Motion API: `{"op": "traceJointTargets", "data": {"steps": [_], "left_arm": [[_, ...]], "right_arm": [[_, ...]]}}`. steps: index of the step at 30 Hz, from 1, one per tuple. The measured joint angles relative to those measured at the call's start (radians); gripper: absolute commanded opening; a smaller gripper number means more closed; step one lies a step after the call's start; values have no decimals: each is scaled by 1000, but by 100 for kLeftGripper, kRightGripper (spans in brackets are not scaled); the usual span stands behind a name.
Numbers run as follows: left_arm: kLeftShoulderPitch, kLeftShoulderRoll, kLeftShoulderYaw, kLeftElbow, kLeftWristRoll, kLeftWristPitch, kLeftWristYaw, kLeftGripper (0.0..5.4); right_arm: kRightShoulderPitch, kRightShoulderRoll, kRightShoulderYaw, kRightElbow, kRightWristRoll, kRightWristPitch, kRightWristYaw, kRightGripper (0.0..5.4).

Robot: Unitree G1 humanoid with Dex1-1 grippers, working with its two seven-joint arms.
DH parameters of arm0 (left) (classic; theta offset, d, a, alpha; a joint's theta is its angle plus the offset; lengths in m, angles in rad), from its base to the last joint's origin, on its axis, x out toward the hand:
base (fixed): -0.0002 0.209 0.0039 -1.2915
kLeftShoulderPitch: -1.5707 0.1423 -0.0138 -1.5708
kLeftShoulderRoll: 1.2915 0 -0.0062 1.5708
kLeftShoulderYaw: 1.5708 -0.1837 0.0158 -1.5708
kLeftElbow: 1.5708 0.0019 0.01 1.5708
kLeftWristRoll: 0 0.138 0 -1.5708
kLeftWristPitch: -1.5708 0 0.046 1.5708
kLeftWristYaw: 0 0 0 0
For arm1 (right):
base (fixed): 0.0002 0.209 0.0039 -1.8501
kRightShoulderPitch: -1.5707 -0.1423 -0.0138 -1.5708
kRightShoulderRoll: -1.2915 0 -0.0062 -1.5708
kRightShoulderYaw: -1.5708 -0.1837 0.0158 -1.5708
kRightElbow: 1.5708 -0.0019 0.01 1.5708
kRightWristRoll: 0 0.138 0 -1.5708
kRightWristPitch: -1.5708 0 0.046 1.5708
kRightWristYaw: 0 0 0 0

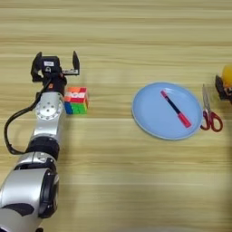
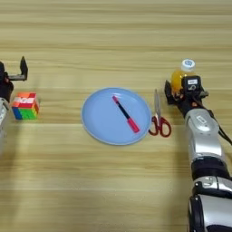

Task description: Move the objects on the table

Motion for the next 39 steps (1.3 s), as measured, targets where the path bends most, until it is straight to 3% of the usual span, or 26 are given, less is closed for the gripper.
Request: {"op": "traceJointTargets", "data": {"steps": [9, 26, 39], "left_arm": [[0, 0, 0, 0, 0, 0, 0, 540], [0, 1, 0, 4, 0, 0, -4, 540], [0, 3, 0, 4, 0, 0, -6, 540]], "right_arm": [[0, 1, -11, -19, 22, -19, -2, 538], [-9, 1, -29, -112, 66, -34, -2, 538], [-15, 1, -26, -105, 79, -34, 1, 538]]}}
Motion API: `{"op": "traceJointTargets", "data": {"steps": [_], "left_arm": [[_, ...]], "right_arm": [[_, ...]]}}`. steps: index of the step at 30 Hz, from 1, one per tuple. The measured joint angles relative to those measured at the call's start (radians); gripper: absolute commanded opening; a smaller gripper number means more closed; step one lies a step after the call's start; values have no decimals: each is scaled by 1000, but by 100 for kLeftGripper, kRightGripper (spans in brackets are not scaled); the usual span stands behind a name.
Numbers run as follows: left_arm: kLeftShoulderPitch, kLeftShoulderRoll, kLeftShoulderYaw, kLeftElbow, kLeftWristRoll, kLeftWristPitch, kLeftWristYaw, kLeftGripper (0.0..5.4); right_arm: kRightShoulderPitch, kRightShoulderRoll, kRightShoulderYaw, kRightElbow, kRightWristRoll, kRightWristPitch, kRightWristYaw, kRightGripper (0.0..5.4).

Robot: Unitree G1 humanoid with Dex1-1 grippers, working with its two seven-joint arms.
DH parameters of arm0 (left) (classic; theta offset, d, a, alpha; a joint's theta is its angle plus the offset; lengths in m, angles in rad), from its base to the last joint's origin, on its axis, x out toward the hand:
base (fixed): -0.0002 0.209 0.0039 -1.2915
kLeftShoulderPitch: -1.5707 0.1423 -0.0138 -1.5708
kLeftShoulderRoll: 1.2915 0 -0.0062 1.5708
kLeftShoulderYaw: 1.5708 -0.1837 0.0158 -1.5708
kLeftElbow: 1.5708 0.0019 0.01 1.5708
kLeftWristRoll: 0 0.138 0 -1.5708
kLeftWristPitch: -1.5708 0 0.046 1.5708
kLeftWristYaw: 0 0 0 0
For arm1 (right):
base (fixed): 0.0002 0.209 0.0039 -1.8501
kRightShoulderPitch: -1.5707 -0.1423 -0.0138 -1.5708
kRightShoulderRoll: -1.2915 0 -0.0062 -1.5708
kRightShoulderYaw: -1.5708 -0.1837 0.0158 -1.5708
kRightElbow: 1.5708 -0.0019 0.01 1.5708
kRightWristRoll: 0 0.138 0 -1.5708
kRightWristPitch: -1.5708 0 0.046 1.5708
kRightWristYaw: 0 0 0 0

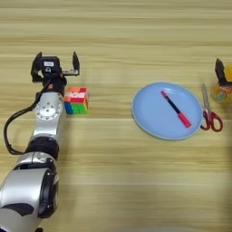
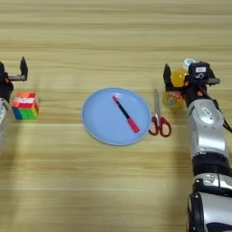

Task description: Move the objects on the table

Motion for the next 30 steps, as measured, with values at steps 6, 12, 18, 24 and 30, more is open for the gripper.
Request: {"op": "traceJointTargets", "data": {"steps": [6, 12, 18, 24, 30], "left_arm": [[0, 5, 1, 0, 0, 0, 0, 540], [0, 6, 0, 0, 0, 0, 0, 540], [0, 7, 1, 0, 0, 0, 0, 540], [0, 9, 1, 6, 0, 0, 0, 540], [0, 10, 1, 12, 0, 0, 0, 540]], "right_arm": [[-1, 0, 0, 15, 3, 0, -1, 538], [-1, 0, 0, 32, 4, 2, -1, 505], [-4, 0, -2, 47, 30, 17, 20, 432], [-7, 2, -4, 53, 52, 22, 27, 373], [-13, 4, -9, 51, 70, 40, 41, 352]]}}
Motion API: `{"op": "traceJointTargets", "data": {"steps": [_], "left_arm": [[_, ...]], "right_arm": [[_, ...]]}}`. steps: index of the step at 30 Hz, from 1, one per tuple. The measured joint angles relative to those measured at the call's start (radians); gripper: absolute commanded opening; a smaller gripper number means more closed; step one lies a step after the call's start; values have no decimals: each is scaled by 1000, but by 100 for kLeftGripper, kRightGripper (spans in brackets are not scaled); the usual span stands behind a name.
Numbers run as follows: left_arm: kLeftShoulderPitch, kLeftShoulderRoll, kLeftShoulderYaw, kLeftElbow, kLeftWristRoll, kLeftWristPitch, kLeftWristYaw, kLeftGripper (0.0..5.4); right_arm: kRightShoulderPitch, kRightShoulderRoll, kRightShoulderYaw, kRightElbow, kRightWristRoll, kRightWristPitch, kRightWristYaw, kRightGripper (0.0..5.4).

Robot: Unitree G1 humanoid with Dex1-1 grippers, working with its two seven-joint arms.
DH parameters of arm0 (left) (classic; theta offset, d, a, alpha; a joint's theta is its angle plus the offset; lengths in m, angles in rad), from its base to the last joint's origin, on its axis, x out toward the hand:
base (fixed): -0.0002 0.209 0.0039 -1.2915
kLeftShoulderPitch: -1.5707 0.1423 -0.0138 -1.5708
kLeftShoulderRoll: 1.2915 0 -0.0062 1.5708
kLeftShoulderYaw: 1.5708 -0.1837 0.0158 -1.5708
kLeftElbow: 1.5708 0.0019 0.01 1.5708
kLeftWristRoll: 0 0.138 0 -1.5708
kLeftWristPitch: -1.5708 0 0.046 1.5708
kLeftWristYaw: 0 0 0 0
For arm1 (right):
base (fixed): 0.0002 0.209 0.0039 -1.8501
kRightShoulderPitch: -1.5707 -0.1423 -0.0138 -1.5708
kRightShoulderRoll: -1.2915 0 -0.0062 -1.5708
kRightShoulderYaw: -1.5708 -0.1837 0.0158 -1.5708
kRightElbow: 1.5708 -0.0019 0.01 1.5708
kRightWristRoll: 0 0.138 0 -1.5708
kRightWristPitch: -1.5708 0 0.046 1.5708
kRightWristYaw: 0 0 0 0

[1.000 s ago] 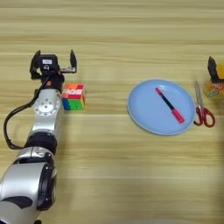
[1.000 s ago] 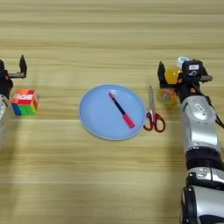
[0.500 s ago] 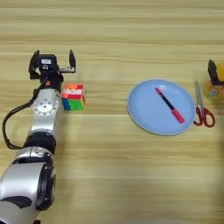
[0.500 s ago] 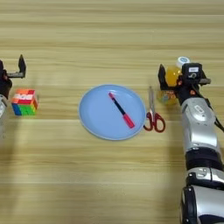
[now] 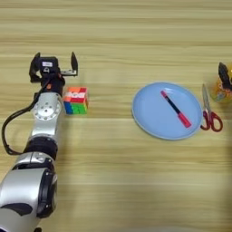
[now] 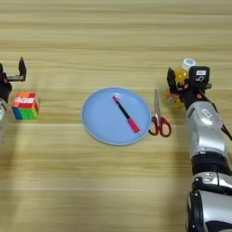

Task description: Move the objects on the table

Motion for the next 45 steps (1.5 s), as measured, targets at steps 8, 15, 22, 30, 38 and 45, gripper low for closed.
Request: {"op": "traceJointTargets", "data": {"steps": [8, 15, 22, 30, 38, 45], "left_arm": [[0, 0, -1, 4, 0, 0, -1, 540], [10, -11, -52, -64, 26, -27, -32, 540], [77, -70, -118, -254, 8, -10, -154, 540], [157, -95, -246, -346, -21, 55, -399, 540], [206, -113, -346, -347, -3, 72, -546, 540], [230, -135, -361, -363, -6, 98, -596, 540]], "right_arm": [[4, 8, -1, -41, 8, 41, 0, 352], [10, 10, 4, -168, 7, 94, -3, 352], [-31, 21, 43, -311, 7, 180, -10, 352], [-28, 106, 140, -455, 16, 267, 21, 352], [23, 163, 235, -557, 5, 306, 43, 351], [59, 216, 315, -569, -22, 306, 53, 351]]}}
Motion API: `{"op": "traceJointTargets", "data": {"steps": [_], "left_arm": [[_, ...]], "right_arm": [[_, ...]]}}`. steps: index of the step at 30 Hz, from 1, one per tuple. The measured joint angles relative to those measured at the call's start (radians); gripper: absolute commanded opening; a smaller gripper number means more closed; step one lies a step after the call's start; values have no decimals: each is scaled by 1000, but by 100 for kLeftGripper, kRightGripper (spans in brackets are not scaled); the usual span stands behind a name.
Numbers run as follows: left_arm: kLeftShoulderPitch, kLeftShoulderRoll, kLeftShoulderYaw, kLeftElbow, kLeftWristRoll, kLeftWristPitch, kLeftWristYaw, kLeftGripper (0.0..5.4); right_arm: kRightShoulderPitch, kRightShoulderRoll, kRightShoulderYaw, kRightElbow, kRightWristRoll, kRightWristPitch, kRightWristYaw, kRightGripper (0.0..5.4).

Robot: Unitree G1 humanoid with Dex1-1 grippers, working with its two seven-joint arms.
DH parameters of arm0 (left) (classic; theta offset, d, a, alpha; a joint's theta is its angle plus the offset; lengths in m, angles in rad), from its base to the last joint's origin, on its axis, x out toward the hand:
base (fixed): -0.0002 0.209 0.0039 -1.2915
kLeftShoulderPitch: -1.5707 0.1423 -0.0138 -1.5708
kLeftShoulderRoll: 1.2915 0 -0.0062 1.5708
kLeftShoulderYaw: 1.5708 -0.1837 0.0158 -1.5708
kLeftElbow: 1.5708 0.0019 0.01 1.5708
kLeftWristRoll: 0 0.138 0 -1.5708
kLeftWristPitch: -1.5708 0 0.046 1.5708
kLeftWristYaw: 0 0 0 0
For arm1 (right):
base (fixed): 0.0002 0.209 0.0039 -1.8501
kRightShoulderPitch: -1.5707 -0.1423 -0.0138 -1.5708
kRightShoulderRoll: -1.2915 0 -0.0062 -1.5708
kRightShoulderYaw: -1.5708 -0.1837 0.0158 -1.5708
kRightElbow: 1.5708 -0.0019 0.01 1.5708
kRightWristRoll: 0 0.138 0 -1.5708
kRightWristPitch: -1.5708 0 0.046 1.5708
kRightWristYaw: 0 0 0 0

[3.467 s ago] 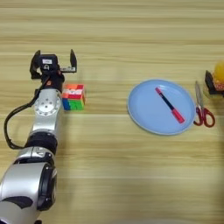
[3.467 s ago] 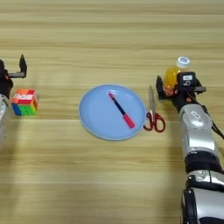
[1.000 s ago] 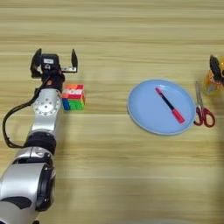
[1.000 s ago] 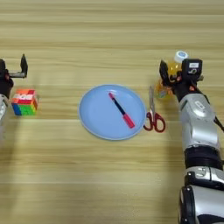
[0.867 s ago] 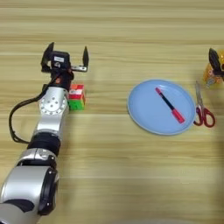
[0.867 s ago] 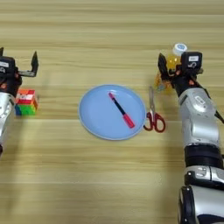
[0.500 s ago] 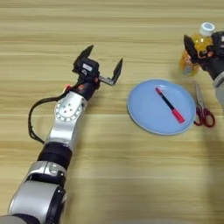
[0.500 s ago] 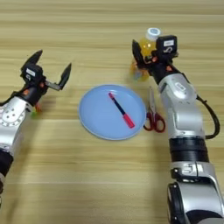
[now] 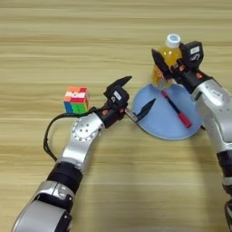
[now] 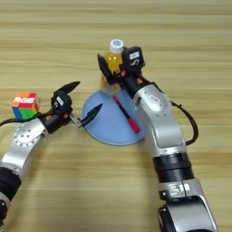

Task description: Move the objects on the table

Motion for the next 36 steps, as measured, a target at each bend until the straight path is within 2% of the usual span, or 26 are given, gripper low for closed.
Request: {"op": "traceJointTargets", "data": {"steps": [6, 9, 20, 36], "left_arm": [[6, -5, 0, -25, 0, 3, -6, 540], [6, -8, 4, -32, 0, 4, -5, 540], [6, -10, 18, -33, -10, 7, -6, 540], [-1, -7, 24, 35, -17, 2, -7, 540]], "right_arm": [[9, 24, 51, -1, -12, 0, 16, 351], [33, 38, 77, -1, -16, 0, 29, 351], [72, 62, 129, -2, -35, 0, 45, 351], [74, 87, 147, -73, -38, 3, 44, 350]]}}
